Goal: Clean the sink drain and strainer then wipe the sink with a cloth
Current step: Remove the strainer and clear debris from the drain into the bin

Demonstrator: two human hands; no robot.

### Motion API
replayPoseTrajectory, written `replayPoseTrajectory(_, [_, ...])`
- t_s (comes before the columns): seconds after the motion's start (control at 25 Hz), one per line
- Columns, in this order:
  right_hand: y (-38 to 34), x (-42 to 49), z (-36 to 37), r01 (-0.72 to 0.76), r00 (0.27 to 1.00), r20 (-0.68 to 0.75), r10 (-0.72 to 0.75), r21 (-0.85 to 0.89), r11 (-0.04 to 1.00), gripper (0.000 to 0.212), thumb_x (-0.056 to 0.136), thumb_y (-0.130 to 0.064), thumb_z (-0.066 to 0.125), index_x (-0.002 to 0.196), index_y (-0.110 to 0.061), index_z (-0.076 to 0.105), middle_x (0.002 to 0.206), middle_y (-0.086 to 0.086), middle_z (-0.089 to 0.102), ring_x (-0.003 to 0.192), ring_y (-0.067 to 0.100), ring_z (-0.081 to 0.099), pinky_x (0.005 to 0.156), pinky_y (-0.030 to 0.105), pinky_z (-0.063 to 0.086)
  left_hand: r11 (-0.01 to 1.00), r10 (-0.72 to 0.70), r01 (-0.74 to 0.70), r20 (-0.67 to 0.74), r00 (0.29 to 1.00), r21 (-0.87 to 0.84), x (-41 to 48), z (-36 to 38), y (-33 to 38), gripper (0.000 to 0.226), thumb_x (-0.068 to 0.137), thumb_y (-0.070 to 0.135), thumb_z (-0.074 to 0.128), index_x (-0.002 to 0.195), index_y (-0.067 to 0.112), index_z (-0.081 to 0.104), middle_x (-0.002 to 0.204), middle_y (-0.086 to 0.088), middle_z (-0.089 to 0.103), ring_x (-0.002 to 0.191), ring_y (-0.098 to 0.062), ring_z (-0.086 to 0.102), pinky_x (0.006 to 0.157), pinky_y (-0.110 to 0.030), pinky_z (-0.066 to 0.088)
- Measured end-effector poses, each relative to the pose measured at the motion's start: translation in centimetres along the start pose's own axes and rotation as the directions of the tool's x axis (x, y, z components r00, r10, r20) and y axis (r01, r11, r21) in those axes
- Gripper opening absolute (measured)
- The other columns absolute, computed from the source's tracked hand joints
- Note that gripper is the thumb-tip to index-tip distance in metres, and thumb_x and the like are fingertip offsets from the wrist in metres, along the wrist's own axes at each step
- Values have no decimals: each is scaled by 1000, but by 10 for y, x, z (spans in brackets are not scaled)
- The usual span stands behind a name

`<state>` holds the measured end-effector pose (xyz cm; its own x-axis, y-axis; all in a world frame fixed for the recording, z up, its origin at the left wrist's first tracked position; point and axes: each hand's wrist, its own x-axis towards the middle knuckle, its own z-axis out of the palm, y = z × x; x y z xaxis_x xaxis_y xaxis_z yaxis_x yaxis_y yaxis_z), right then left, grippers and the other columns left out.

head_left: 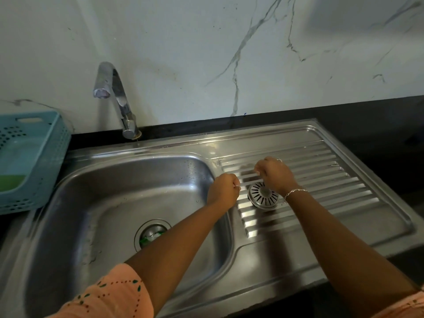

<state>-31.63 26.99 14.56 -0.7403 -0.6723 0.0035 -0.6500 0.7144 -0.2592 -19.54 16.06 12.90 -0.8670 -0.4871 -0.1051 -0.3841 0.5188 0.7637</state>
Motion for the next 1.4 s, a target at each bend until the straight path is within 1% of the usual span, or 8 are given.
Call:
replayPoseTrajectory(0.12, [-27, -15, 14, 116, 987, -97, -126, -102, 988, 30, 91, -12, 50, 121, -8, 56, 124, 14, 56, 114, 33, 52, 90, 40, 48, 986, 96, -88, -54, 994, 140, -12, -10, -20, 24, 88, 15, 56, 111, 8, 58, 115, -13, 60, 109, -27, 54, 91, -38, 49])
replayPoseTrajectory(0.24, [-61, -24, 34, 197, 977, -52, -208, -160, 967, 41, 93, -16, 46, 133, -8, 43, 143, 19, 41, 132, 33, 38, 108, 41, 36, 954, 109, -80, -87, 990, 289, -25, -28, -50, 37, 89, 23, 56, 124, 12, 49, 127, -11, 51, 120, -26, 45, 96, -37, 45])
replayPoseTrajectory(0.44, [-109, -36, 73, 309, 951, 61, -303, -157, 938, 59, 98, -35, 35, 148, -15, 11, 158, 16, 4, 146, 31, 5, 119, 39, 12, 865, -20, 43, -52, 998, 500, -54, -66, -106, 59, 90, 35, 51, 141, 13, 28, 146, -12, 33, 136, -28, 27, 112, -39, 25])
replayPoseTrajectory(0.6, [-149, -39, 99, 414, 907, 151, -393, -147, 898, 66, 97, -39, 37, 148, -17, 2, 158, 16, -6, 146, 31, -3, 119, 38, 4, 819, -161, 154, -36, 986, 552, -83, -92, -146, 68, 90, 40, 50, 145, 13, 20, 152, -14, 24, 140, -31, 19, 117, -42, 15])
replayPoseTrajectory(0.76, [-179, -37, 120, 472, 872, 216, -439, -132, 872, 65, 97, -36, 37, 148, -15, 4, 158, 15, -3, 146, 31, -1, 119, 39, 5, 765, -267, 218, -8, 964, 606, -101, -114, -181, 67, 89, 34, 53, 144, 14, 22, 150, -12, 27, 140, -29, 20, 118, -45, 12])
replayPoseTrajectory(0.96, [-200, -32, 142, 488, 852, 278, -444, -113, 866, 59, 97, -26, 41, 147, -13, 12, 158, 14, 8, 146, 29, 6, 120, 38, 7, 744, -309, 208, 51, 950, 634, -109, -129, -216, 56, 86, 29, 59, 136, 15, 37, 142, -11, 38, 136, -27, 28, 119, -44, 11])
replayPoseTrajectory(1.16, [-200, -28, 163, 502, 824, 344, -450, -78, 861, 50, 94, -19, 48, 141, -15, 33, 154, 10, 24, 144, 26, 19, 118, 33, 13, 726, -229, 57, 163, 960, 685, -98, -126, -233, 48, 85, 24, 61, 130, 15, 46, 134, -11, 47, 130, -29, 35, 118, -44, 10])
replayPoseTrajectory(1.4, [-198, -29, 189, 501, 783, 436, -444, -17, 866, 38, 87, -16, 54, 125, -18, 54, 130, 10, 54, 123, 27, 46, 102, 30, 40, 724, -58, -149, 274, 960, 674, -75, -105, -245, 41, 84, 16, 60, 124, 15, 53, 122, -14, 56, 121, -31, 44, 117, -45, 9])
